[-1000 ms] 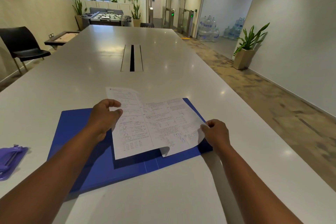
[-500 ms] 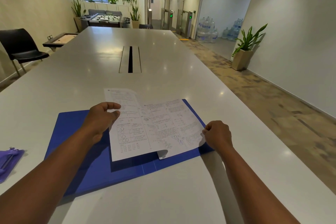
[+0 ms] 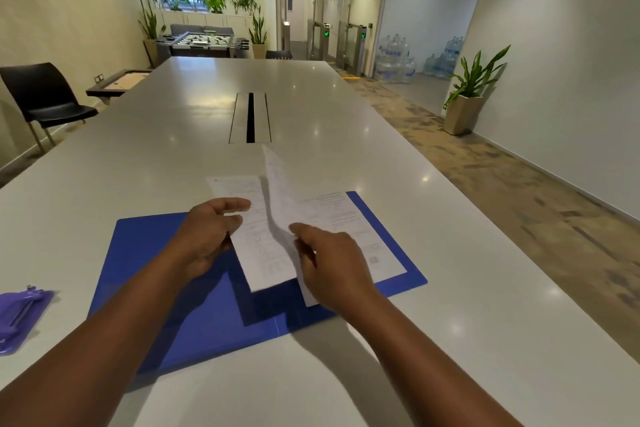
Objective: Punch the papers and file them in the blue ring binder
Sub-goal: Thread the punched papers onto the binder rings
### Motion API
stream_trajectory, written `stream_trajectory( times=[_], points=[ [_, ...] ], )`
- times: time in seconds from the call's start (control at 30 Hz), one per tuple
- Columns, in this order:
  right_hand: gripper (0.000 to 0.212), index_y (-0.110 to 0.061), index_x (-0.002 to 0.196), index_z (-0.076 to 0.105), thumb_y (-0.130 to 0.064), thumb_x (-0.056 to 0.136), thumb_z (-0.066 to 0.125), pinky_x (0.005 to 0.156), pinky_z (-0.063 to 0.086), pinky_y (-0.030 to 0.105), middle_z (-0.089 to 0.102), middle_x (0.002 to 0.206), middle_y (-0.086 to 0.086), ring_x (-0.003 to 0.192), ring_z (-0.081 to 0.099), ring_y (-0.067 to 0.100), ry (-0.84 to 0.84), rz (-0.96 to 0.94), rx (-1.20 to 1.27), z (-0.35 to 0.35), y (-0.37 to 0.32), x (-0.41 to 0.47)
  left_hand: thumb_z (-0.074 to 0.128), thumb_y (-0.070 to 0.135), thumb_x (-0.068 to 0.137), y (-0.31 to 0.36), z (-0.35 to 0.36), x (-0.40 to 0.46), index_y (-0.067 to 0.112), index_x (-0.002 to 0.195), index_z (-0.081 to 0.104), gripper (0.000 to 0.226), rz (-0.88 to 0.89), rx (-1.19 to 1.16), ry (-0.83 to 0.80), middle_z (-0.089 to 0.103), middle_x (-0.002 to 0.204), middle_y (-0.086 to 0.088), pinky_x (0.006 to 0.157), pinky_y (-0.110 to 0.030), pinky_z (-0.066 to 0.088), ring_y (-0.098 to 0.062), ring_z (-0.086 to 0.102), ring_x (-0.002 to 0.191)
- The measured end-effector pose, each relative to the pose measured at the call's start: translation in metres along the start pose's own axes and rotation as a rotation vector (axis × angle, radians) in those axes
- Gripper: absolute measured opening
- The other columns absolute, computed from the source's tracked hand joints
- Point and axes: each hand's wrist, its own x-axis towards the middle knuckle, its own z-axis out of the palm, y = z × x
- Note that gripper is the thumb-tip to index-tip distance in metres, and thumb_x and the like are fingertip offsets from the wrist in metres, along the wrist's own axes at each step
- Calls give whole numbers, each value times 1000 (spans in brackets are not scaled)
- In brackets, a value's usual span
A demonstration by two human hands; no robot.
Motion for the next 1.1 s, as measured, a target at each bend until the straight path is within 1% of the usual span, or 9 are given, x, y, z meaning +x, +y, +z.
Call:
stream_trajectory(
  times=[0.1, 0.2, 0.37, 0.43, 0.53, 0.73, 0.8, 0.9, 1.1],
  points=[
    [36, -27, 138, 62, -24, 102, 60, 90, 56, 26, 74, 119, -5, 99, 66, 11, 22, 43, 142, 11, -4, 0, 65, 10, 97, -2, 0, -1, 34, 99, 73, 25, 70, 112, 109, 70, 110, -15, 74, -45, 61, -26, 68, 89],
    [25, -26, 120, 74, -30, 96, 69, 75, 53, 14, 76, 103, -11, 82, 65, 3, 114, 114, 339, 14, -4, 5, 70, 20, 95, 0, 3, -6, 32, 104, 62, 17, 141, 161, 235, 66, 105, -8, 70, -36, 55, -23, 65, 88],
    [10, -26, 98, 78, -32, 90, 76, 70, 56, 17, 69, 82, -21, 79, 66, 2, 175, 124, 445, 20, -4, 8, 71, 28, 94, 2, 11, -16, 24, 103, 59, 15, 226, 219, 270, 69, 81, -5, 64, -38, 55, -20, 63, 68],
    [14, -24, 105, 77, -30, 94, 72, 74, 57, 21, 74, 92, -15, 78, 64, 0, 186, 99, 440, 22, -4, 6, 61, 34, 100, 1, 11, -16, 27, 96, 66, 9, 202, 240, 281, 72, 94, 0, 76, -41, 56, -22, 67, 84],
    [23, -27, 121, 72, -30, 101, 62, 78, 56, 26, 74, 109, -11, 83, 61, 3, 120, 24, 352, 25, -3, 4, 44, 54, 103, 6, 14, -21, 20, 96, 74, 46, 40, 74, 173, 73, 104, 2, 84, -42, 59, -22, 70, 96],
    [26, -23, 117, 76, -37, 100, 62, 86, 56, 22, 74, 107, -17, 94, 67, -6, -16, 74, 563, 19, 21, 3, 76, 31, 84, -6, 6, -9, -9, 93, 67, 43, -48, -4, 126, 73, 93, -11, 95, -45, 56, -28, 69, 90],
    [29, -23, 118, 75, -41, 99, 62, 91, 56, 29, 76, 112, -11, 96, 69, 2, 58, 235, 432, 13, 45, 8, 81, 37, 73, -15, 0, -2, -13, 96, 64, 58, -72, -35, 96, 74, 96, -15, 102, -53, 52, -30, 70, 93],
    [44, -21, 127, 66, -51, 95, 61, 93, 52, 35, 67, 129, -4, 113, 64, 18, 14, 482, -21, 4, 93, 13, 75, 15, 91, -14, 4, -6, -10, 93, 69, 26, -91, -113, 98, 76, 105, -18, 101, -45, 54, -32, 73, 103],
    [67, -21, 109, 52, -76, 74, 67, 85, 56, 41, 59, 114, 3, 104, 60, 26, -114, 704, -334, -5, 153, 6, 66, 14, 98, -8, 15, -10, -5, 91, 63, 21, -118, -166, 166, 74, 95, -12, 82, -35, 58, -27, 72, 91]
  ],
)
